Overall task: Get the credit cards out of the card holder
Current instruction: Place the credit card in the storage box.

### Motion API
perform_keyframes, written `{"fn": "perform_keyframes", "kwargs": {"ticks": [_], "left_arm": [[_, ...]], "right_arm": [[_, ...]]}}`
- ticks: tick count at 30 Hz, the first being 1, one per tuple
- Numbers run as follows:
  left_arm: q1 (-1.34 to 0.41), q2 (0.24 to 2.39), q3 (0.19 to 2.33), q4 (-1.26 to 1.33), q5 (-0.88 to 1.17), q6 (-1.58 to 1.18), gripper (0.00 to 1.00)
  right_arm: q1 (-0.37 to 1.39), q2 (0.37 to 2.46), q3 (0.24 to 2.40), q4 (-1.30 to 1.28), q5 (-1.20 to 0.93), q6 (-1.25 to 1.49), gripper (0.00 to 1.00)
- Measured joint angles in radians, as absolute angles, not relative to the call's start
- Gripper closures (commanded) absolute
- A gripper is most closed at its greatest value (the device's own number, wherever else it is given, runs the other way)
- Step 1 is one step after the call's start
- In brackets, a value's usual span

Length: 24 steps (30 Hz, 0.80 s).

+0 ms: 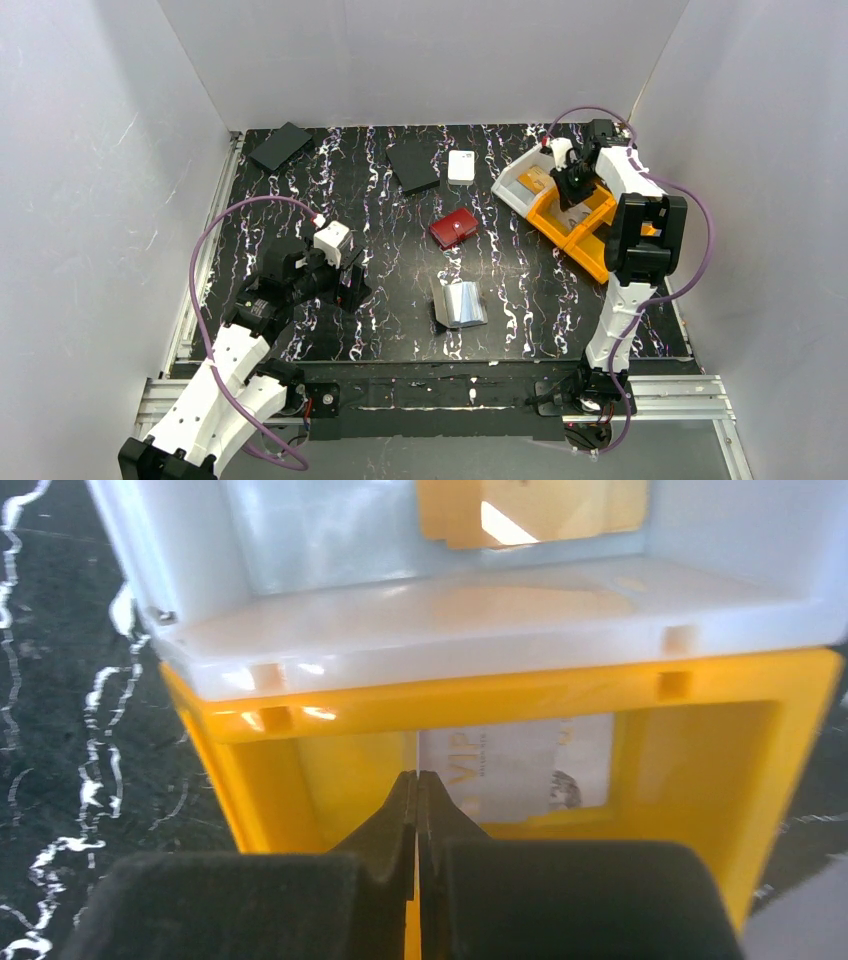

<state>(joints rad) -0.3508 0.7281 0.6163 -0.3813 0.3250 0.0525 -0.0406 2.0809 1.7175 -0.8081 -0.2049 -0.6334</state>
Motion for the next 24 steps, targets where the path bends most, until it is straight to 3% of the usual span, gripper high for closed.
{"fn": "perform_keyframes", "kwargs": {"ticks": [8, 21, 24], "left_arm": [[-0.351, 0.731, 0.616, -0.381, 0.321, 0.053, 0.01], [-0.351, 0.732, 0.616, -0.381, 0.321, 0.053, 0.01], [-0.351, 0.734, 0.616, -0.381, 0.321, 0.053, 0.01]], "right_arm": [[-0.051, 2.116, 1.772, -0.772, -0.126, -0.643, 0.99], [-0.053, 2.137, 1.781, -0.750, -0.082, -0.635, 0.51], [-0.055, 2.136, 1.786, -0.728, -0.056, -0.627, 0.45]]}}
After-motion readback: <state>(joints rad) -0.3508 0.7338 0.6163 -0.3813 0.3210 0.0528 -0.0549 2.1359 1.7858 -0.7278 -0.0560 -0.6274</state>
